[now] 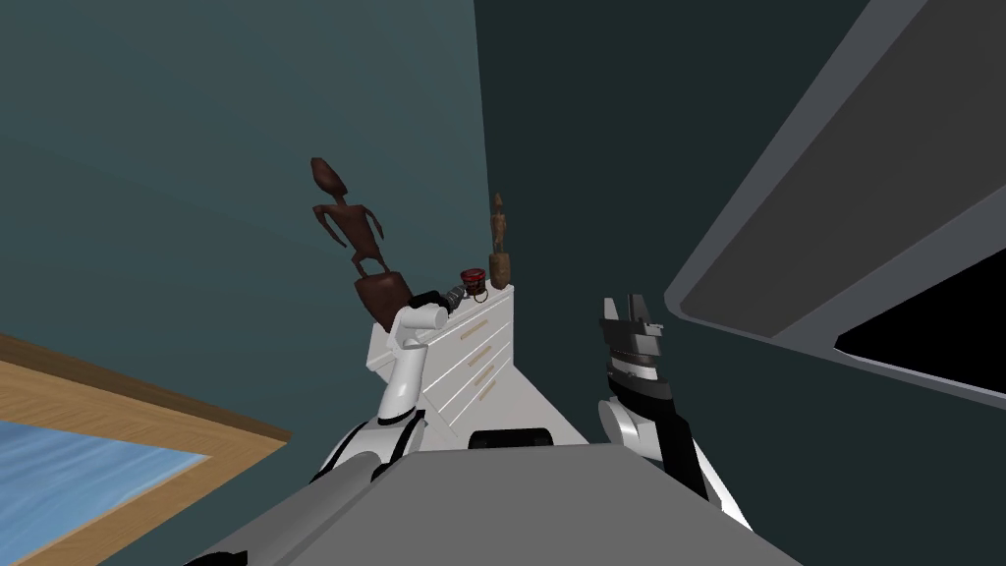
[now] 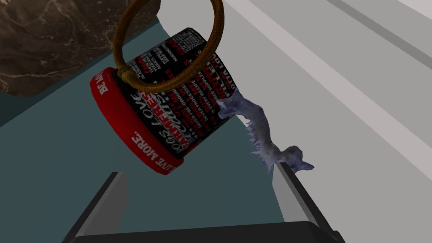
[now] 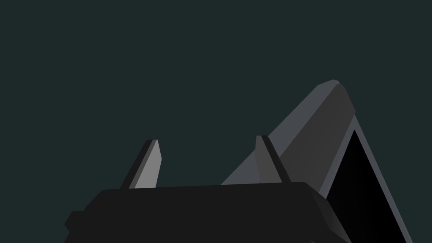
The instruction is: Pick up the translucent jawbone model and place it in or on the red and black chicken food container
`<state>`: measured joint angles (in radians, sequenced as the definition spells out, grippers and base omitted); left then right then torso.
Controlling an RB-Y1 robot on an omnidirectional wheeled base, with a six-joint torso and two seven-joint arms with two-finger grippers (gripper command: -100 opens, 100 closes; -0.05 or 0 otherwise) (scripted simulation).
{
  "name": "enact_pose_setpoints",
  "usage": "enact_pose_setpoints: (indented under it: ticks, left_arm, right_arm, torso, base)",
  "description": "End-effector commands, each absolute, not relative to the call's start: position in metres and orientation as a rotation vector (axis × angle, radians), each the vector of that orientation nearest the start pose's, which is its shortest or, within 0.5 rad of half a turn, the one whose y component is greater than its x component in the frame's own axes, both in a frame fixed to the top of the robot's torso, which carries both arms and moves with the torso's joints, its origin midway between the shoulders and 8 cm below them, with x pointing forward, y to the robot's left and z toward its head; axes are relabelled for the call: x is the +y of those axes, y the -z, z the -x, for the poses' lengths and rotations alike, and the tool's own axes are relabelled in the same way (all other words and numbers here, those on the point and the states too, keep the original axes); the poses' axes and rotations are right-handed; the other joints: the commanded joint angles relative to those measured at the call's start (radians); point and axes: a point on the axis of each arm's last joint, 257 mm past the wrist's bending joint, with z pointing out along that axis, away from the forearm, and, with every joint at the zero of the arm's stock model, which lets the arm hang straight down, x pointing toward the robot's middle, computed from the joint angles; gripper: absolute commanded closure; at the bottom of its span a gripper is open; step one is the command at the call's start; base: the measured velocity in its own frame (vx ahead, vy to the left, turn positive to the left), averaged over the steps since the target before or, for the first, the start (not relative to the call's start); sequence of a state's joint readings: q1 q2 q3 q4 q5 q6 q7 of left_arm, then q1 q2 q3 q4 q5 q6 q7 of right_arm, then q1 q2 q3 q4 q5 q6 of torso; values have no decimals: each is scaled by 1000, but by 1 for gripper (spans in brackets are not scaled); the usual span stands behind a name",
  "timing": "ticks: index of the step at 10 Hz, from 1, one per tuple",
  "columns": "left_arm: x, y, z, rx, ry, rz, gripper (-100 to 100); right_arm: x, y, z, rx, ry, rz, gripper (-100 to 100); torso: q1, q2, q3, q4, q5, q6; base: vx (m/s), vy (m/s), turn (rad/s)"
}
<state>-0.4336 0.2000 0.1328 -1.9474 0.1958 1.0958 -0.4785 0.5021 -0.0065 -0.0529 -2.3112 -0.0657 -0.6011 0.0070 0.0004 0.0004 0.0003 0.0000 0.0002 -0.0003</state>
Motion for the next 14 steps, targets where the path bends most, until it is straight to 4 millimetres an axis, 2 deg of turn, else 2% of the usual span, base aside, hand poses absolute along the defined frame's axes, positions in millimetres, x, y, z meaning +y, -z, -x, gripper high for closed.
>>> enact_pose_setpoints:
  ticks: [1, 2, 3, 7, 8, 10, 13, 14]
  left_arm:
    - [232, 71, -588, 1748, 761, 936, -100]
    - [232, 75, -586, 1762, 754, 944, -100]
    - [229, 70, -592, 1787, 748, 937, -100]
    - [226, 82, -589, 1875, 712, 962, -100]
    - [222, 75, -594, 1897, 710, 951, -100]
    - [222, 85, -588, 1937, 690, 970, -100]
    - [214, 82, -590, 2018, 672, 962, -100]
    - [214, 88, -586, 2043, 659, 973, -100]
  right_arm:
    - [-298, -57, -314, 486, -1310, -575, 0]
    - [-298, -57, -314, 486, -1310, -575, 0]
    - [-298, -57, -314, 486, -1310, -575, 0]
    - [-298, -57, -314, 486, -1310, -575, 0]
    - [-298, -57, -314, 486, -1310, -575, 0]
    - [-298, -57, -314, 486, -1310, -575, 0]
    - [-298, -57, -314, 486, -1310, -575, 0]
    - [-298, -57, -314, 486, -1310, -575, 0]
  torso:
    - [0, 0, 0, 0, 0, 0]
    - [0, 0, 0, 0, 0, 0]
    - [0, 0, 0, 0, 0, 0]
    - [0, -1, 0, 0, 0, 0]
    - [0, -1, 0, 0, 0, 0]
    - [1, -1, -1, 0, 0, 0]
    - [1, -1, -1, 0, 0, 0]
    - [1, -2, -1, 0, 0, 0]
  base:
    - [-10, 11, 25]
    - [-2, 5, 1]
    - [-4, 10, 49]
    - [0, 12, 22]
    - [7, 20, 47]
    - [6, 14, 8]
    - [13, 19, 42]
    - [18, 19, 19]
